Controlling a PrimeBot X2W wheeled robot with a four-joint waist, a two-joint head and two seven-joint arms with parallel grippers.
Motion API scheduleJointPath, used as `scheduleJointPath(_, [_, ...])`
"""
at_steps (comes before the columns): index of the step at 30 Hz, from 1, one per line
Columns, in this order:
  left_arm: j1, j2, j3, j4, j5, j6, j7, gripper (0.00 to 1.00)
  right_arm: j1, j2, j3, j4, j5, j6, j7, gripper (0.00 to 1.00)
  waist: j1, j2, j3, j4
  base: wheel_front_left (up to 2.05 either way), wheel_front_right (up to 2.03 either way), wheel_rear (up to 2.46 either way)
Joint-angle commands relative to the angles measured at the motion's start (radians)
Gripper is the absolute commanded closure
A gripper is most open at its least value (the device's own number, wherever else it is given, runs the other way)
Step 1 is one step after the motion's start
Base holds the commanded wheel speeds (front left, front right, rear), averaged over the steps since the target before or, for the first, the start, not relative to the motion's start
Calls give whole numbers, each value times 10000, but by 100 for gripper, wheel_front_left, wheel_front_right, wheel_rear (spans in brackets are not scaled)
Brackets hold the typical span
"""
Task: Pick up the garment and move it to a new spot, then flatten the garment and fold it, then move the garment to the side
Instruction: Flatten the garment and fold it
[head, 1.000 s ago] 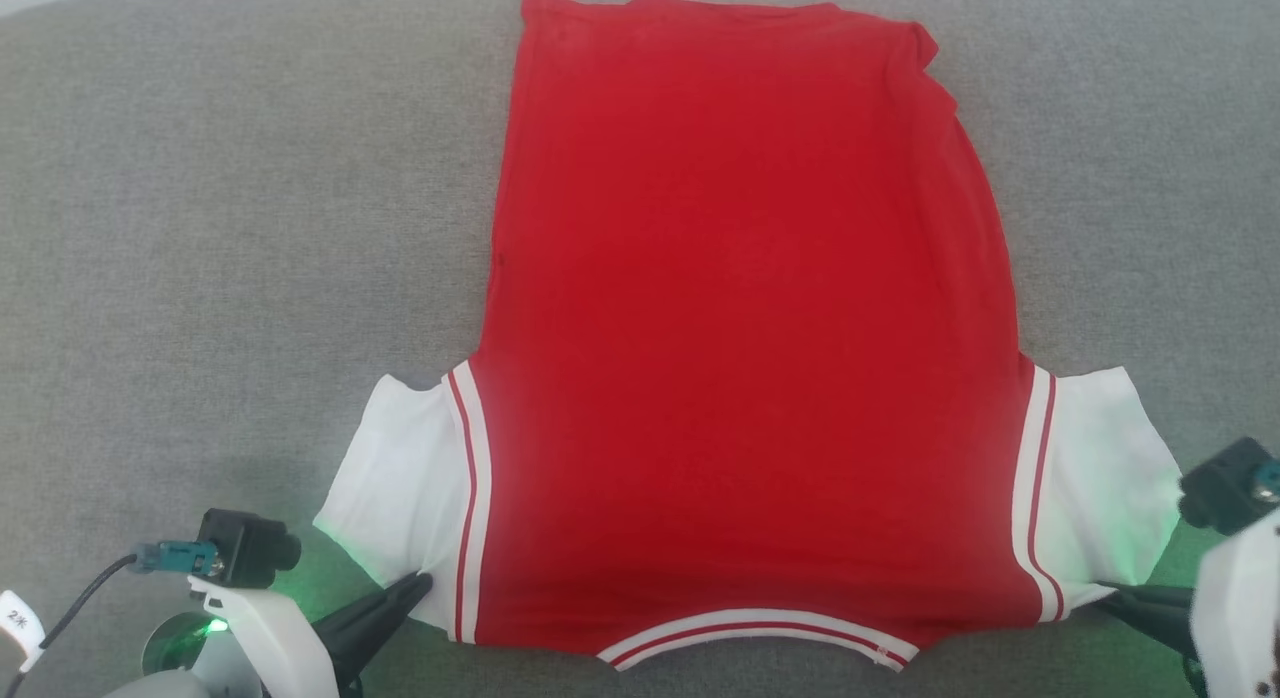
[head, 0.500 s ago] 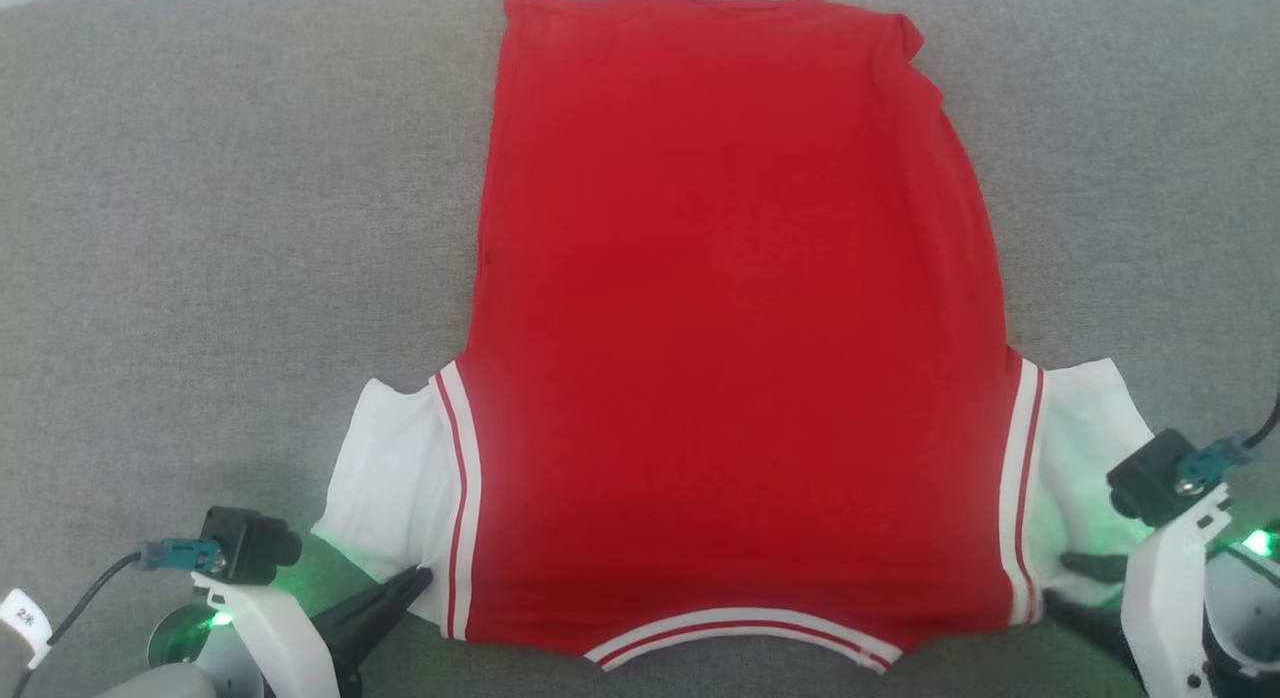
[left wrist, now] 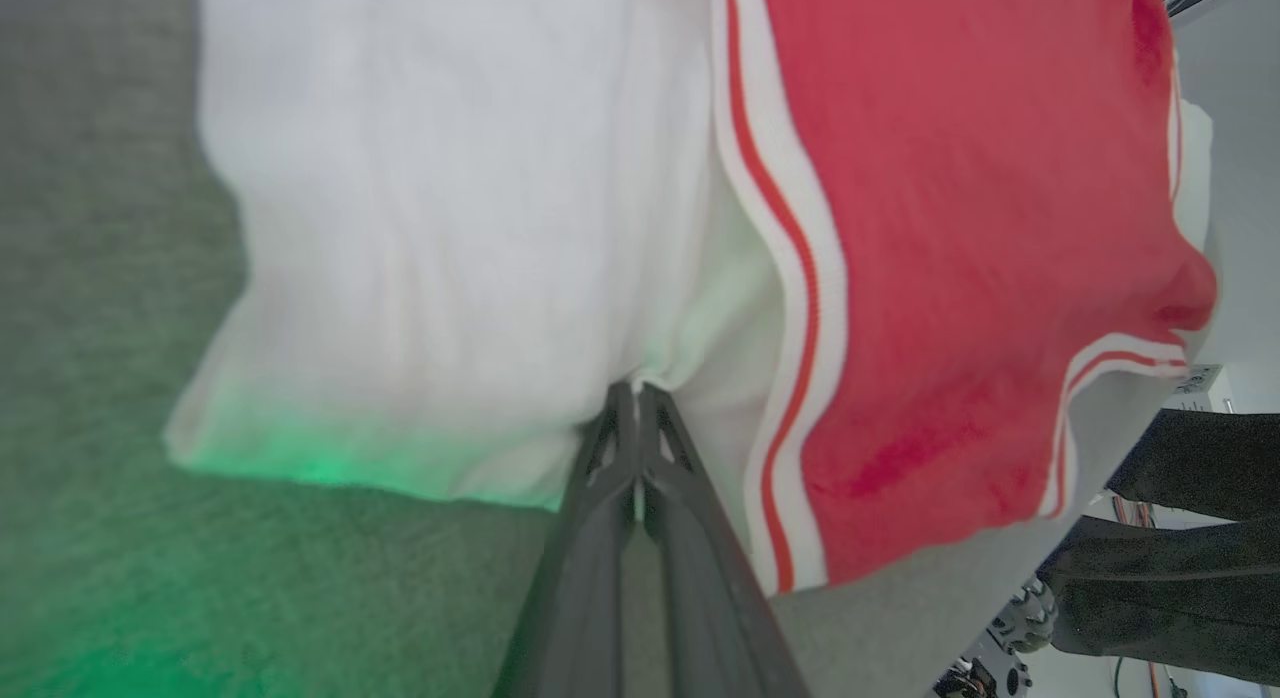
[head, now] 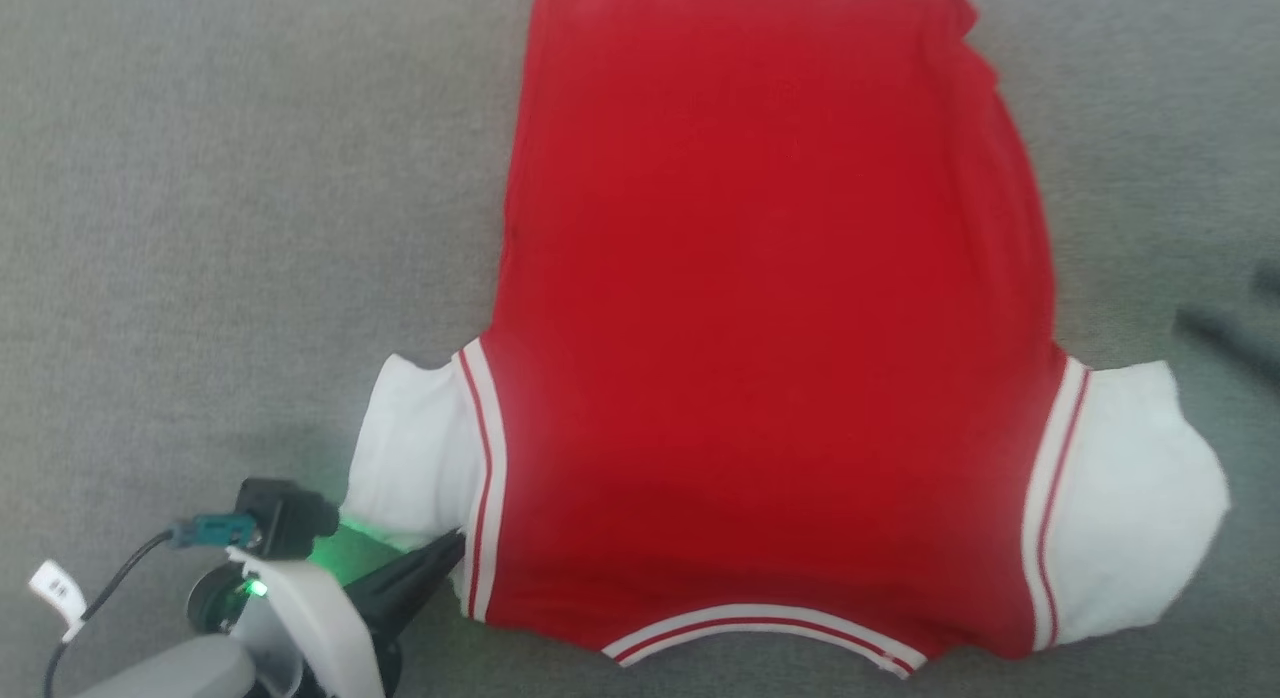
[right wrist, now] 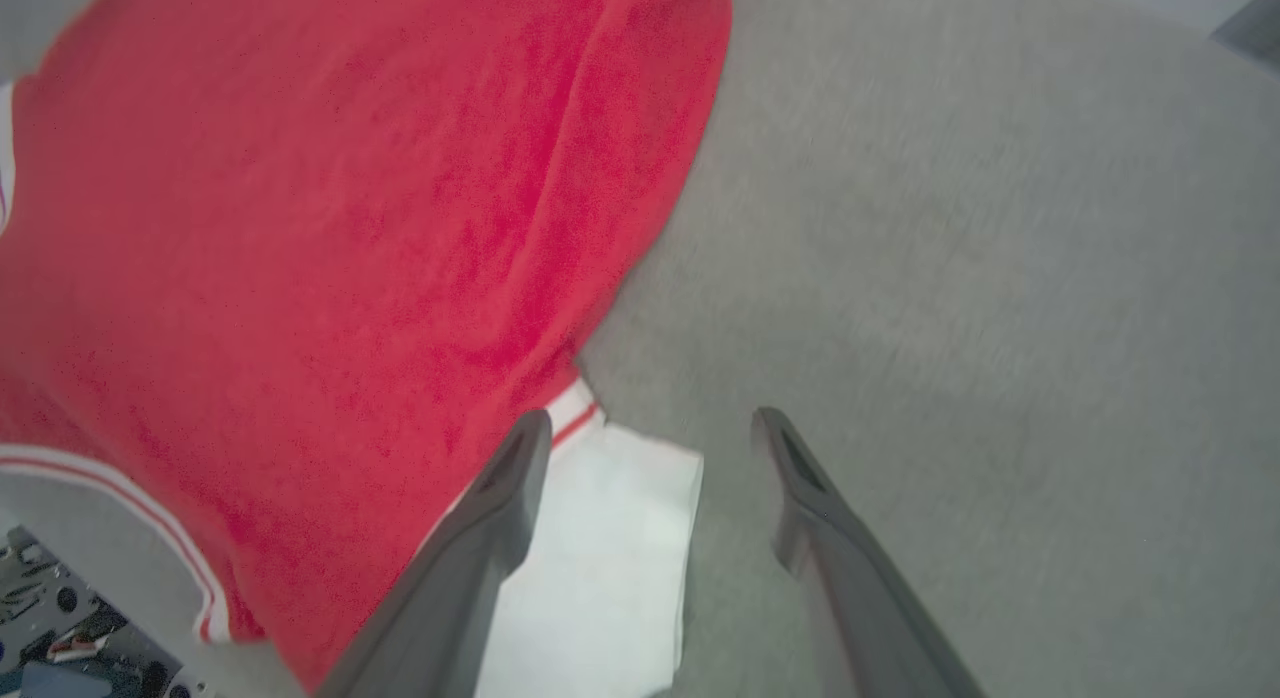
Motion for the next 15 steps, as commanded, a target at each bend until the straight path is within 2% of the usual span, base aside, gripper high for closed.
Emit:
scheduleJointPath(1, [-455,-963,-6,14,187,162,183,100,-721,243,-59,204,-198,-1,107,0,1,-1,407,320,0,0,0])
scheduleJointPath(4, [-783,-1180,22,-34,288,116,254,100,-2840,983,163,1207,-896,-1,300,0,1,-1,851,606,0,0,0])
scheduleJointPath(9, [-1280,-1596,39,164,514,41,367,100,-6112,2203,1172,3732,-2078,-1,893,0,1,-1,1555,1066,0,0,0])
scheduleJointPath(15, [-1748,-2044,40,587,672,-122,324,100,-8574,2798,2168,6386,-3130,-1,1776,0,1,-1,2280,1528,0,0,0])
